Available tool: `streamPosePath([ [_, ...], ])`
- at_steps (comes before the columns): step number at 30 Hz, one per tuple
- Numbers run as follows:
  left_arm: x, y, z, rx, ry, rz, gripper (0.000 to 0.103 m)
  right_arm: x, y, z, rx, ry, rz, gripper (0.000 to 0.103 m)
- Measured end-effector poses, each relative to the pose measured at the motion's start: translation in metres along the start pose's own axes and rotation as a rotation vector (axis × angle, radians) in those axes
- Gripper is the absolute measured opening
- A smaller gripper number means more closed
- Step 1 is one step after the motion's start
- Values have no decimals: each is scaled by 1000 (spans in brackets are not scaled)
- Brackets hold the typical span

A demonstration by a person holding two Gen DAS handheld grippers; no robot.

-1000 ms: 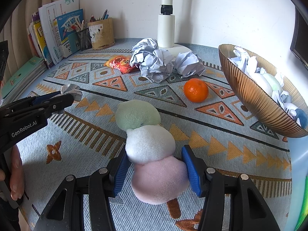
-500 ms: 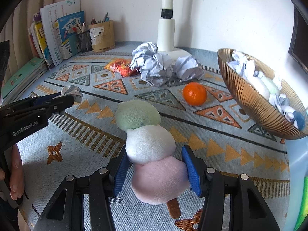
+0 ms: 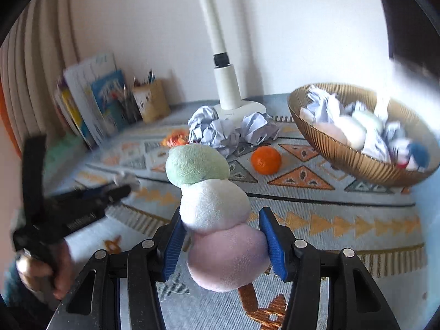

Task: Organize objects
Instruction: 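Carry the bow and stacked plush over the amber bowl and open both grippers, then move both open grippers back toward the snack bag and tangerine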

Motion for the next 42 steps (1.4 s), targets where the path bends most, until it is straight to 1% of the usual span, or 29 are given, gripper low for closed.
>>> streamPosePath([
  [4,-11,1,-1,5,-3,56,28,-3,2,-9,-19,34,40,53],
  [5,-16,2,-4,8,-23,67,28,-4,3,-13,-24,41,47,53],
  [7,-30,10,-16,-3,-96,75,28,-7,10,-30,-54,75,70,53],
  [8,-40,18,-24,-18,-151,75,28,-10,14,-38,-70,77,77,53],
  [10,-60,34,-38,-39,-255,75,28,-23,28,-62,-118,51,87,53],
  [12,-87,54,-48,-73,-307,107,28,-39,45,-90,-180,25,91,53],
  [14,-111,70,-49,-85,-349,132,28,-62,63,-114,-238,-34,108,53],
  [15,-130,82,-47,-88,-378,148,28,-74,71,-124,-259,-65,124,53],
  [17,-158,97,-41,-89,-422,166,28,-101,87,-141,-298,-170,160,53],
  [19,-194,117,-32,-94,-467,182,28,-121,100,-149,-322,-267,167,53],
  [21,-217,128,-23,-101,-485,194,28,-138,109,-150,-316,-368,181,54],
  [22,-230,134,-17,-99,-499,197,28,-145,112,-150,-313,-406,201,54],
  [24,-250,142,-6,-94,-518,205,28,-154,118,-147,-317,-424,239,54],
  [25,-257,146,-1,-99,-514,207,29,-158,122,-144,-321,-425,253,54],
  [26,-262,149,3,-104,-509,203,39,-160,126,-140,-327,-425,259,54],
  [27,-265,152,10,-98,-509,194,45,-161,130,-136,-330,-420,255,62],
  [28,-265,154,15,-82,-513,184,61,-163,134,-127,-318,-403,238,76],
  [29,-262,156,20,-59,-513,165,79,-166,136,-115,-280,-397,230,102],
  [30,-253,155,23,-51,-502,132,81,-172,137,-107,-254,-407,231,101],
  [31,-244,154,23,-52,-494,113,81,-175,135,-101,-231,-411,235,96],
  [32,-231,151,21,-50,-492,95,81,-176,131,-98,-215,-381,242,84],
  [33,-217,147,17,-47,-490,75,81,-177,128,-97,-206,-346,252,82],
  [34,-204,143,14,-48,-484,55,81,-176,121,-98,-206,-321,263,82],
  [36,-168,131,3,-56,-445,4,81,-174,112,-99,-198,-316,269,82],
  [37,-155,127,-1,-60,-430,-9,81,-169,107,-100,-190,-305,267,82],
  [39,-118,113,-16,-78,-373,-43,81,-155,97,-102,-180,-260,263,82],
  [42,-62,88,-36,-99,-280,-99,81,-123,89,-101,-146,-174,231,82],
])
Point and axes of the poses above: each gripper's, at about its wrist camera, not at the fingertips, and z roughly the way its jaws point, x to its left, y to its top, the point moved 5 cm from there along z, roughly the way its jaws point
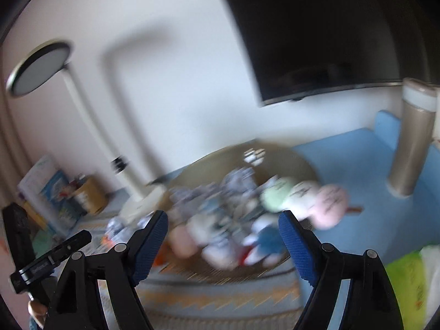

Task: Organize objects
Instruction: 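Move both open grippers back toward the snack bag and tangerine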

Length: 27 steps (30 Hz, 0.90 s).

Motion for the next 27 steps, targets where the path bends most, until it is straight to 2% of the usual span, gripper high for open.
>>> streamPosePath([
  [2,30,-14,-21,-10,69,-36,82,25,-13,-2,43,60,-21,82],
  [7,99,-48,-33,23,221,-107,82,88,-33,16,129,129,-69,82],
  [10,122,-62,-29,39,263,-127,82,120,-58,33,175,158,-125,82],
  [12,128,-73,-26,44,271,-136,82,129,-79,49,197,171,-159,82],
  [14,131,-80,-20,67,285,-138,82,130,-97,69,209,139,-197,82],
  [17,126,-80,-23,49,263,-111,82,116,-113,93,241,118,-155,82],
  [21,121,-79,-21,72,246,-90,82,90,-122,117,306,109,-38,82],
  [23,115,-73,-17,83,215,-64,82,81,-121,124,338,114,3,82],
  [24,113,-68,-14,82,197,-61,82,80,-119,124,338,122,9,82],
  [27,112,-45,6,106,177,-24,82,83,-109,131,348,59,-41,82],
])
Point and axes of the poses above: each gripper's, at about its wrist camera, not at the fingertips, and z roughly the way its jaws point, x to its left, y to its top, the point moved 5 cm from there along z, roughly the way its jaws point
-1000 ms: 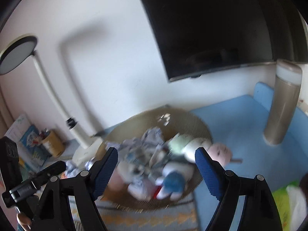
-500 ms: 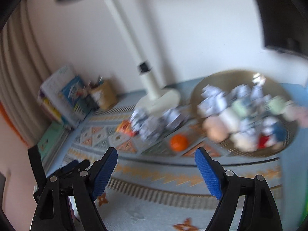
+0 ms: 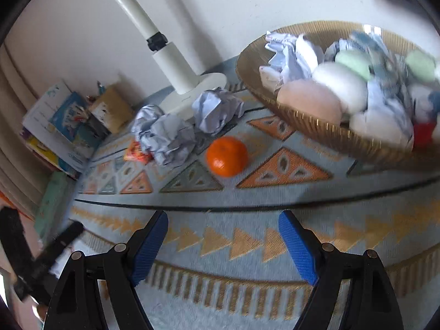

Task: Organize objects
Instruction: 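Move both open grippers back toward the snack bag and tangerine, then grasp the orange snack bag with the left gripper and lift it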

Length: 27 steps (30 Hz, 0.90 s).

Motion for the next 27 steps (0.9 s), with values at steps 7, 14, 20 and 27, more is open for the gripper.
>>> streamPosePath([
  [7,-23,50,79,104,44,137,82,6,36,35,15,-116,-30,82],
  [14,-46,63,116,94,100,191,84,18,42,53,-27,-196,-133,58],
  [20,-30,52,94,106,155,242,82,16,40,49,-40,-142,-124,37],
  [27,19,54,58,104,179,143,80,21,36,44,-51,-121,-118,37],
])
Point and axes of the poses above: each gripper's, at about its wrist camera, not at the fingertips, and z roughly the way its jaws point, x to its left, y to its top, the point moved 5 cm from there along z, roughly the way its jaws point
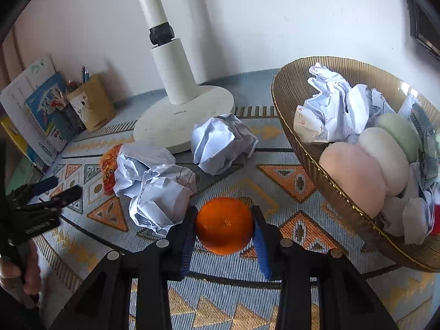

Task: Organize objects
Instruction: 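Grasp the orange snack bag with the left gripper and lift it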

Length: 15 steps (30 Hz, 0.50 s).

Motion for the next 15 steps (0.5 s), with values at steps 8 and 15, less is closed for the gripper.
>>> streamPosePath([
  [8,-47,26,48,140,-130,-203,57,-13,-8,-5,21,23,48,38],
  [15,-77,37,55,60,23,-141,46,-6,-9,-4,26,29,22,49],
])
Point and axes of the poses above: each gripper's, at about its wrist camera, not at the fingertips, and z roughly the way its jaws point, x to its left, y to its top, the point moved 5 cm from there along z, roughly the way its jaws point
